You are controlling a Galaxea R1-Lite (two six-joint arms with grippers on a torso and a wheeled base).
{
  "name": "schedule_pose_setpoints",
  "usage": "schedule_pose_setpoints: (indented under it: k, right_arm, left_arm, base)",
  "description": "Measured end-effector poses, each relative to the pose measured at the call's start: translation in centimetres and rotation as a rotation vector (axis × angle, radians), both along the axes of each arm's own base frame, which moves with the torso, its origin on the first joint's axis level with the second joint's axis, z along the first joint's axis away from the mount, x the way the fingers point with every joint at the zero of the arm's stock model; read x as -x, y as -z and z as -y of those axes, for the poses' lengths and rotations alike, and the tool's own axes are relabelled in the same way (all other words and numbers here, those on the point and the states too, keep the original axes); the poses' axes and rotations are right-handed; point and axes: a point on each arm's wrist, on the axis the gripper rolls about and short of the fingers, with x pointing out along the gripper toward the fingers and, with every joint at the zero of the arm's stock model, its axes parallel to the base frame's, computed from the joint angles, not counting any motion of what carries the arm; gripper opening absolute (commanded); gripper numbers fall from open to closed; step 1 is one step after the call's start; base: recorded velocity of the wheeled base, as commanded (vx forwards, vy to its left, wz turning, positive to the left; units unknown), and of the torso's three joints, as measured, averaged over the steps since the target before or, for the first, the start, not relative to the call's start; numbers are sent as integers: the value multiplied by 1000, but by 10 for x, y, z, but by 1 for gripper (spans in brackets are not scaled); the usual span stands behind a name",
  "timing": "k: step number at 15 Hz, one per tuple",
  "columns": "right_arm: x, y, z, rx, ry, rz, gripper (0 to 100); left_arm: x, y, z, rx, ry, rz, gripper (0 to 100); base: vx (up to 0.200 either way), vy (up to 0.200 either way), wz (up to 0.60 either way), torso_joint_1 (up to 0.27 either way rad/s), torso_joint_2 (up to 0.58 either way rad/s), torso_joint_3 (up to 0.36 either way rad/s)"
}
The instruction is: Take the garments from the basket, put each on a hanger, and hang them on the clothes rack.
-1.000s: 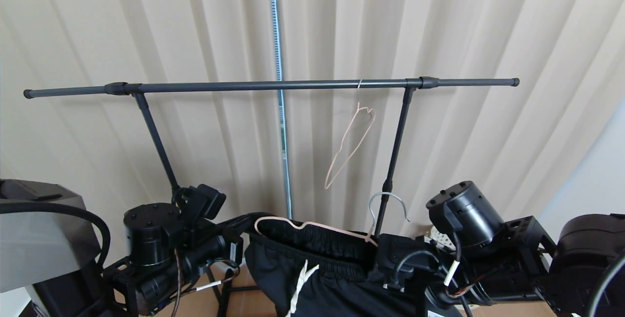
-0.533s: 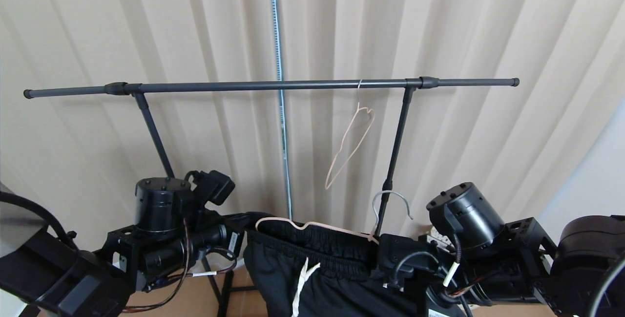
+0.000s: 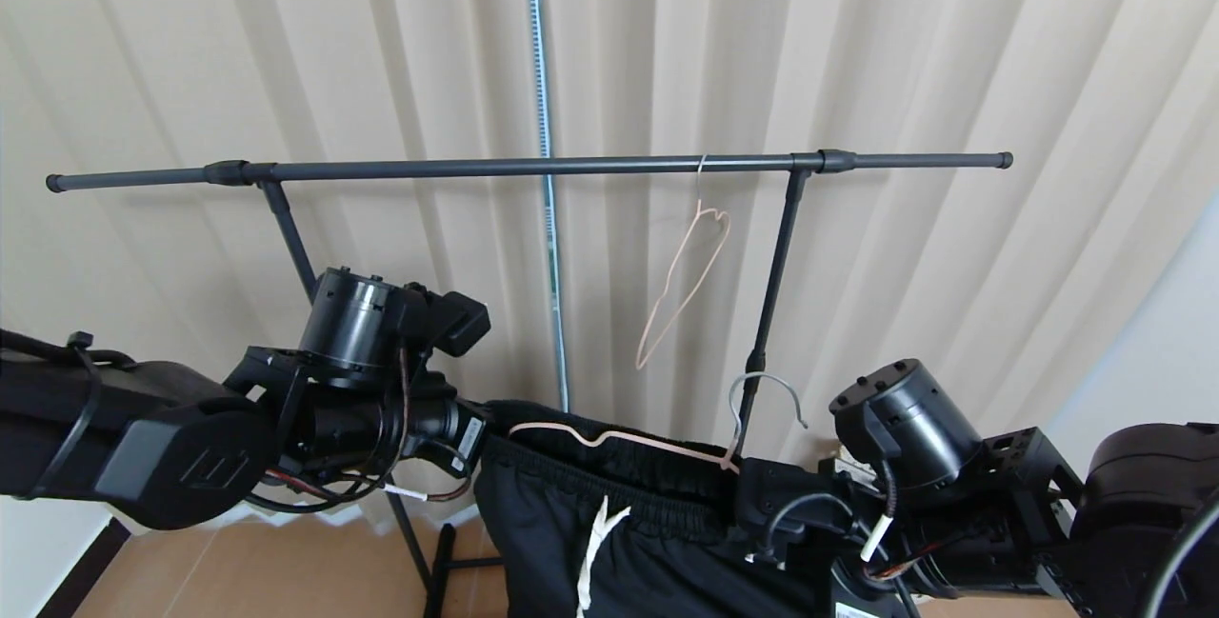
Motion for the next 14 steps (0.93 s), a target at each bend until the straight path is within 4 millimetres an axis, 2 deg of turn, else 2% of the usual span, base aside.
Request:
schedule_pose_setpoints:
  k: [4,8,14]
  right_arm:
    - [-6,8,-4,22,14,6,0]
    - [-12,11,-11,-32,18,65,0]
    - [-2,13,-26,-30,40,83,0]
  left_arm:
    - [7,-20,9,27,38,51,0]
    - [25,-19,26,30,113,45,0]
    - [40,-28,55,55,219,71,0]
  base:
    - [0,0,0,0,0,0]
    - [0,0,0,0,0,0]
    - [0,0,0,0,0,0]
